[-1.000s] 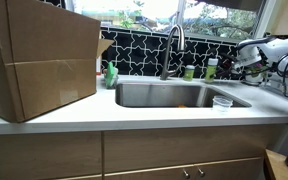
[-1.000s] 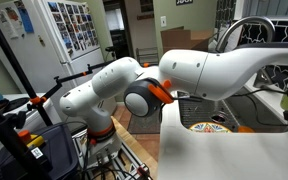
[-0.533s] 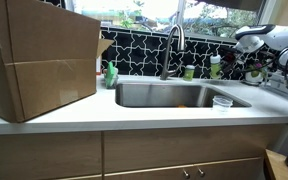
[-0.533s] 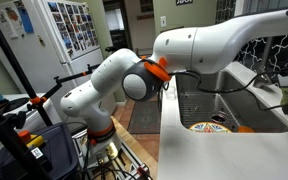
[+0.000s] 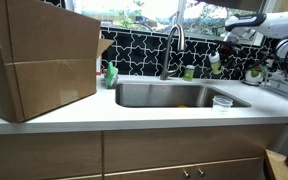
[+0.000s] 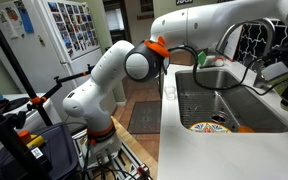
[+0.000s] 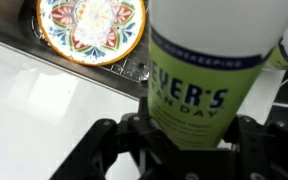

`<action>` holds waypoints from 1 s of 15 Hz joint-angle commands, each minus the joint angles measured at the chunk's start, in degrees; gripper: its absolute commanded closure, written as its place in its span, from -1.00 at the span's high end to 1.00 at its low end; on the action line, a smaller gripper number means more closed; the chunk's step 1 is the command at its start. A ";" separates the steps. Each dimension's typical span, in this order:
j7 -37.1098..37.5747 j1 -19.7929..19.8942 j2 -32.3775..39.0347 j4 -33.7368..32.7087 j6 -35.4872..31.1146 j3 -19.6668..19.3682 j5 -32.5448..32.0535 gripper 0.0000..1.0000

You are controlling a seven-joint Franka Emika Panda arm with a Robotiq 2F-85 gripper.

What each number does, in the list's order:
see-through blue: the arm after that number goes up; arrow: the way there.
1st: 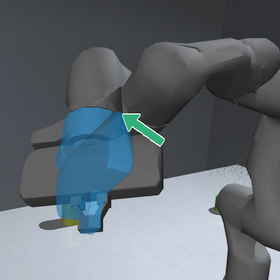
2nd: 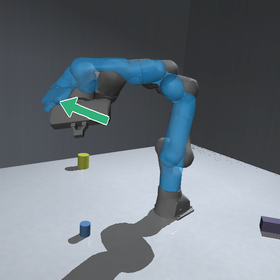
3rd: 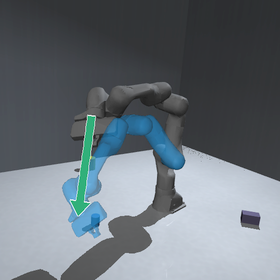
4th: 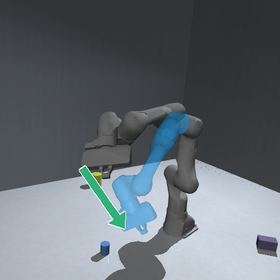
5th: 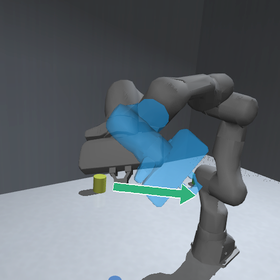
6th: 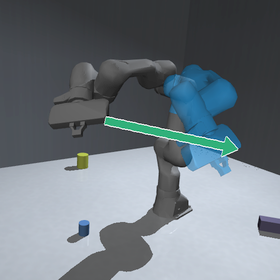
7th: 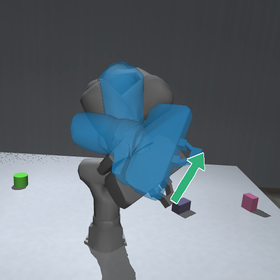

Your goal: Pour out the contents from the right bottle into the sink

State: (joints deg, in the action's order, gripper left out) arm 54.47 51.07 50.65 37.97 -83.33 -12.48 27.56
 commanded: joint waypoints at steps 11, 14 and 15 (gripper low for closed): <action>-18.85 -12.79 -9.99 13.49 -19.05 -6.20 -18.20 0.25; -20.25 -13.45 -11.75 16.25 -20.52 -6.36 -18.68 0.25; -20.48 -13.45 -12.00 16.67 -20.60 -6.41 -18.70 0.25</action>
State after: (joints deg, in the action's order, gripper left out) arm 33.99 37.62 38.64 54.65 -103.93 -18.90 8.86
